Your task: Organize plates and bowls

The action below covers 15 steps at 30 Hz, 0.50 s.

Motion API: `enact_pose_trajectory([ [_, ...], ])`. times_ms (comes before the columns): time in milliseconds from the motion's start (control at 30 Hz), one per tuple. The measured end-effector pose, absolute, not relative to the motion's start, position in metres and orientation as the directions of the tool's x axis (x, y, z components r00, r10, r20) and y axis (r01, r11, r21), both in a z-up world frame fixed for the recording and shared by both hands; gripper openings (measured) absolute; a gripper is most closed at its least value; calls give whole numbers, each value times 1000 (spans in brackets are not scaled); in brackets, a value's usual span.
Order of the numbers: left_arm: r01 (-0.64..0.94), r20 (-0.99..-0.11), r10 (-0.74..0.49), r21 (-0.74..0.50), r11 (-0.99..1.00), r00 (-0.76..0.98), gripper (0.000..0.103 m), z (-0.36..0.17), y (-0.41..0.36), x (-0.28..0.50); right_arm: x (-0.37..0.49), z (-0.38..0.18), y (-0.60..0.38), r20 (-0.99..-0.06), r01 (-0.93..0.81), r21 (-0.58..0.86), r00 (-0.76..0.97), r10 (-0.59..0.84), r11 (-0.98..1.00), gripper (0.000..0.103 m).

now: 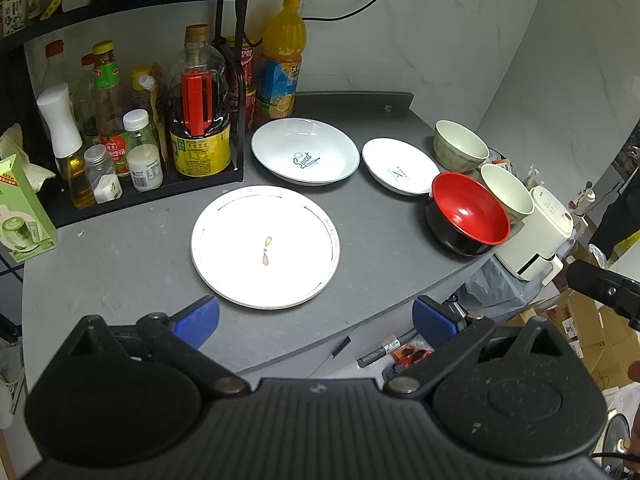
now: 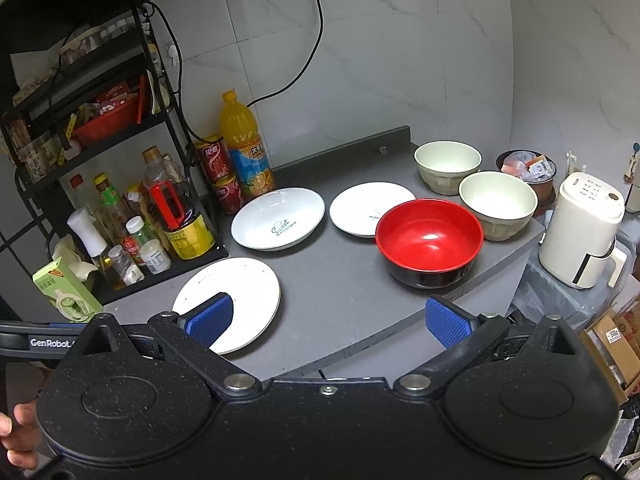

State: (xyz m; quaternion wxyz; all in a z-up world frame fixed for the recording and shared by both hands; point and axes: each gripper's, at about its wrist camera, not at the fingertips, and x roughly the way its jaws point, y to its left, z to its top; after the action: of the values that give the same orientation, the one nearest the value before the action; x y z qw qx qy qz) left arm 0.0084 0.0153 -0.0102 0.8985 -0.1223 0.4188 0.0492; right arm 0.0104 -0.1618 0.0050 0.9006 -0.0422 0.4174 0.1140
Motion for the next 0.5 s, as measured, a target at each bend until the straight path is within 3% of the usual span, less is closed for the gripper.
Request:
enact_pose_trajectory([
  [500,-191,-778,-16,-174,966,629,102,-15,19,24,13,4,-159,-733,-226,11,661,162,974,103],
])
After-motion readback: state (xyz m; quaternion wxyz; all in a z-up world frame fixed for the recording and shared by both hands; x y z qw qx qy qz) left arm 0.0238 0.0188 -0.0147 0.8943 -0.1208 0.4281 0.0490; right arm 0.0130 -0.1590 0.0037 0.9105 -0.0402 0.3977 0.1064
